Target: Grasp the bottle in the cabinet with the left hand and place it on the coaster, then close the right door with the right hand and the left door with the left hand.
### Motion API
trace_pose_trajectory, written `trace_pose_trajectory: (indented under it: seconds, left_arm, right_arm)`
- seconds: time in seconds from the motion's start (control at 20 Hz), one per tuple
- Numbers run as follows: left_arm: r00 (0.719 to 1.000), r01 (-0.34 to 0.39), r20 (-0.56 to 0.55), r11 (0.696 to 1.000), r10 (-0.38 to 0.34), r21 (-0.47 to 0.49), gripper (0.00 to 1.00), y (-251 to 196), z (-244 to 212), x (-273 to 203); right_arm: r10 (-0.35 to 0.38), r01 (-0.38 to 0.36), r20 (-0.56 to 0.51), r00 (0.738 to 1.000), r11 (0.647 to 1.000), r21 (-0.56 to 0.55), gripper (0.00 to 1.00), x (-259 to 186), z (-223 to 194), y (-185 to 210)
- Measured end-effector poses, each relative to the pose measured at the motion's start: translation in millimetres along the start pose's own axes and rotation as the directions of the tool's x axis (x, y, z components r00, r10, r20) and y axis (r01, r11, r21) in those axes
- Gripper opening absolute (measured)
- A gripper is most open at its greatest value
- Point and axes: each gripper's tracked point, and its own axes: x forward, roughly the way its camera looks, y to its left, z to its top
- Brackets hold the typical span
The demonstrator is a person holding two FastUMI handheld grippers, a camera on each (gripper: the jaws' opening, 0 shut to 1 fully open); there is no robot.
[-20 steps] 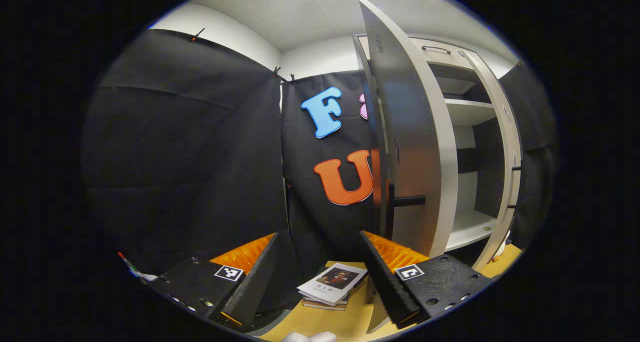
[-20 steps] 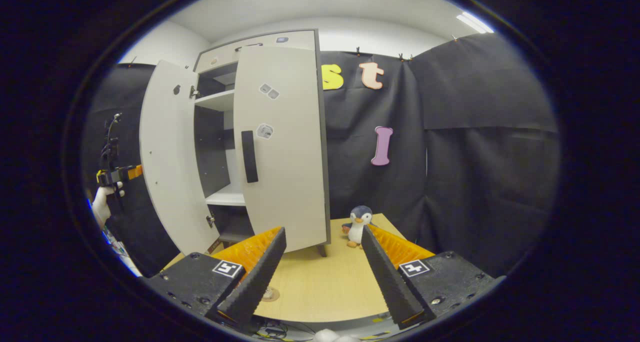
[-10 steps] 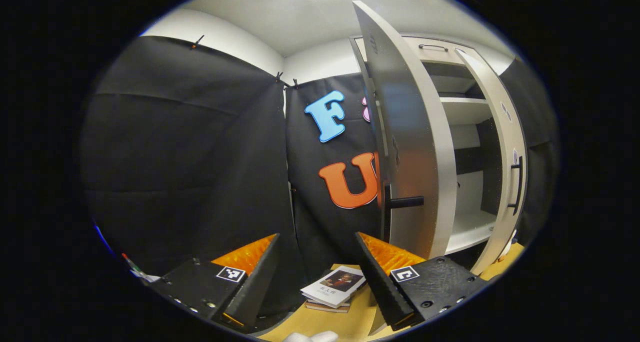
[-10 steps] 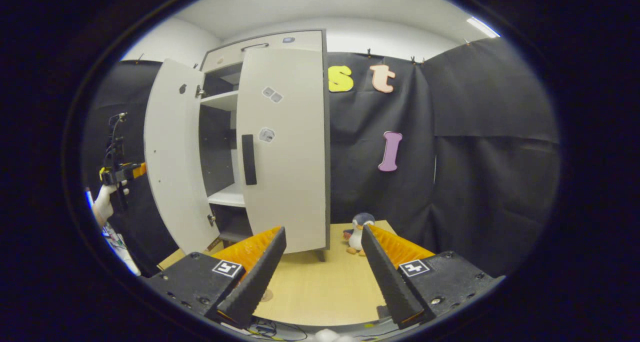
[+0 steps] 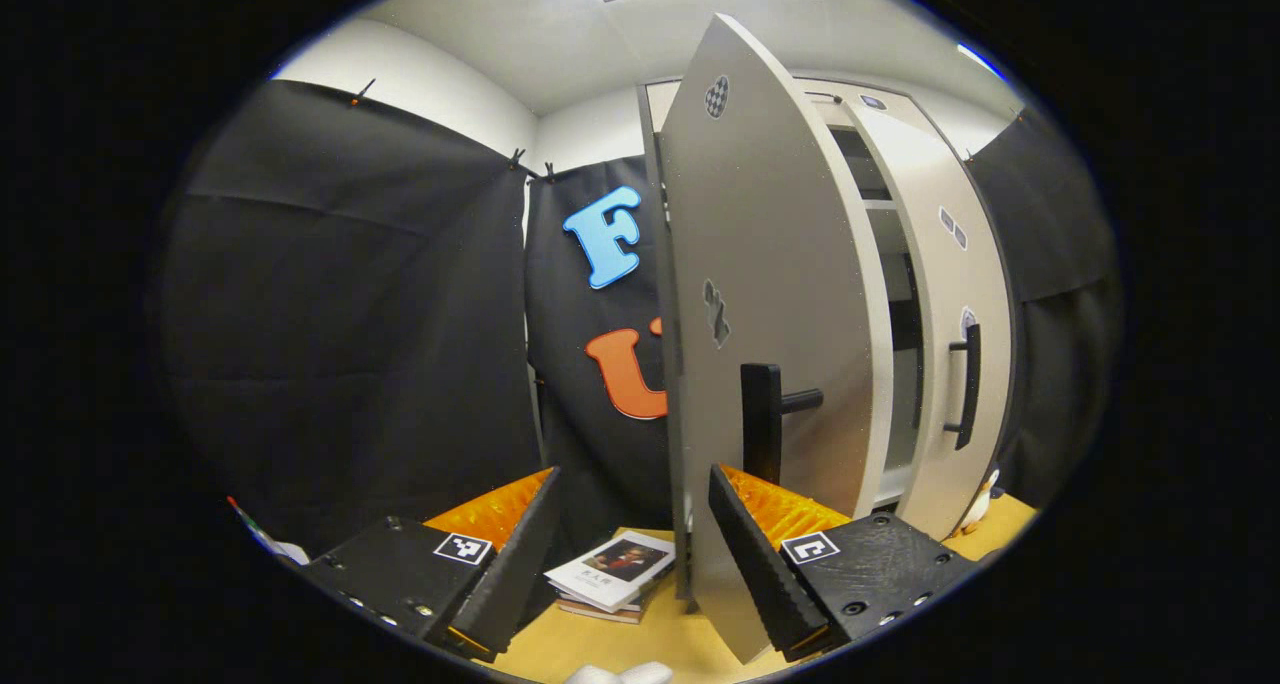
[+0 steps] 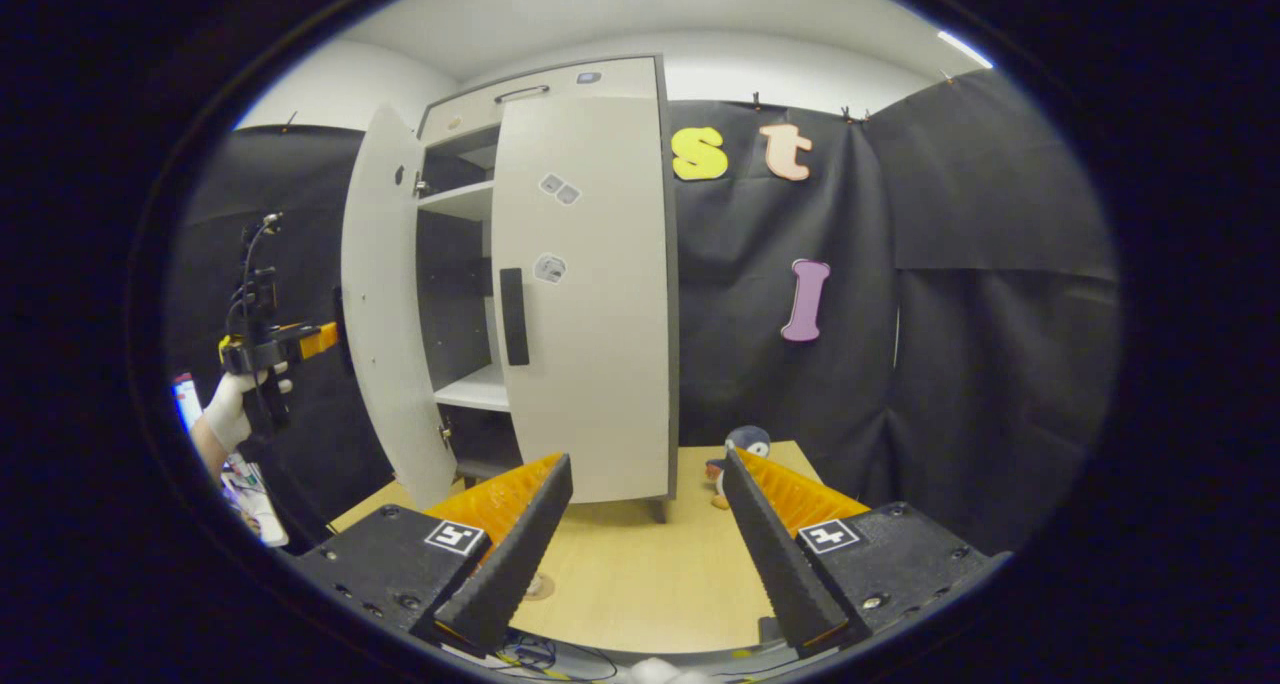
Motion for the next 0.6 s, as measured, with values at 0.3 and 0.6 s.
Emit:
trace_pose_trajectory:
  seconds: [0.3, 0.6]
  left_arm:
    - [0.999, 0.043, 0.029, 0.999, -0.043, 0.005, 0.96, -44, 17, 5]
    - [0.999, 0.032, 0.008, 0.999, -0.032, 0.008, 0.95, -37, 14, -2]
  right_arm:
    - [-0.002, 0.002, 0.016, 1.000, 1.000, -0.003, 0.99, -10, 3, -9]
    - [-0.014, 0.013, 0.041, 0.999, 1.000, 0.009, 0.99, -10, 6, -13]
